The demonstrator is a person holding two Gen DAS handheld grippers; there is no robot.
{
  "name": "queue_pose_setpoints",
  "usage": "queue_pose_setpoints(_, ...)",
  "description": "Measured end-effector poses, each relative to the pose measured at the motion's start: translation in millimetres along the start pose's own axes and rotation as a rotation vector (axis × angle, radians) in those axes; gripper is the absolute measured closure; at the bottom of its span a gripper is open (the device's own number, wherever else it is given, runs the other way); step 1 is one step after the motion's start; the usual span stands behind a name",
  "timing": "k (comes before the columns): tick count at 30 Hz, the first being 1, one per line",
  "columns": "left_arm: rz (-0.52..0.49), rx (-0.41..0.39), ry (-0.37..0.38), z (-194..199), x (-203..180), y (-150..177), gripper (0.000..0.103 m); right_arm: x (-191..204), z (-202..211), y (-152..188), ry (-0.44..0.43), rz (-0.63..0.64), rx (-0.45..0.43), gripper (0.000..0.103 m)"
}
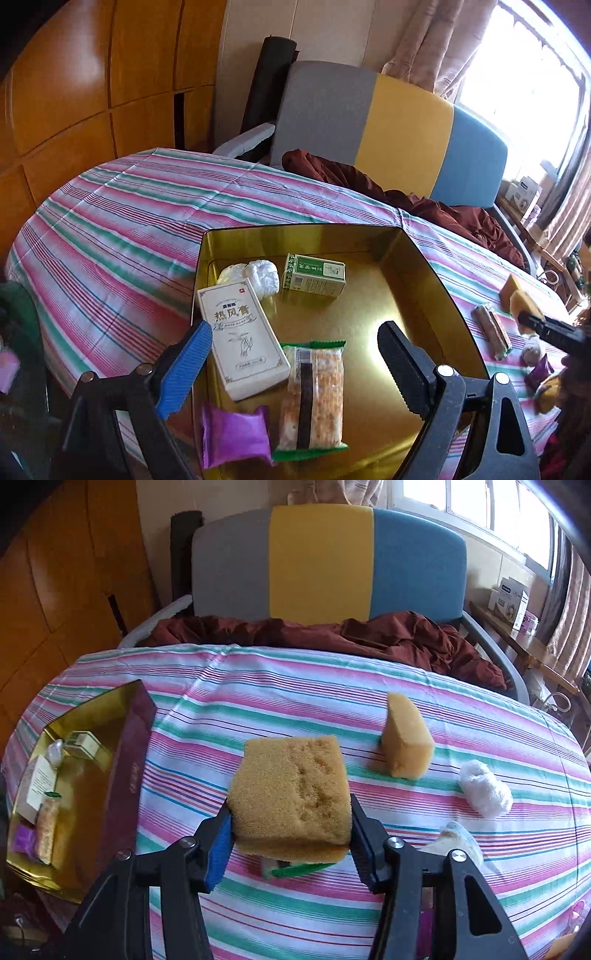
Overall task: Organize objects
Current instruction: 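Carry the yellow sponge into the gold box and release it with the right gripper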
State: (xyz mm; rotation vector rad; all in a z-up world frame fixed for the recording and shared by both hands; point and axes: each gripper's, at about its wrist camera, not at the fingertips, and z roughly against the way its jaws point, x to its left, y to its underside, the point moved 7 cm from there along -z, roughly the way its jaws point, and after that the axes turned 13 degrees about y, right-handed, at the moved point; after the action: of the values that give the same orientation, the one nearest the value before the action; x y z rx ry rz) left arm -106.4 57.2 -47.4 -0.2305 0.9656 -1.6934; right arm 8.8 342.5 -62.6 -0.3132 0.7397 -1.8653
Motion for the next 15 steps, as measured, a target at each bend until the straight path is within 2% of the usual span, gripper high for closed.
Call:
queue_pose_setpoints(7,0.021,-0.031,-0.011,16.9,13.2,8.7,0.010,100.6,38.7,-24.8,-0.207,0.074,-0.039,0.047)
queue_pose_setpoints(12,0.060,-0.041,-0.037,30.2,33.4,15.8,0.007,182.7,41.4,-24.7,-0.343,0.127,0.013,0.047)
queue_pose_setpoints(15,0.089,-0.040,-0.055,34.8,48.2,20.8,0.007,224.0,32.6,-22.7,-0.393,0.133,0.068,0.047)
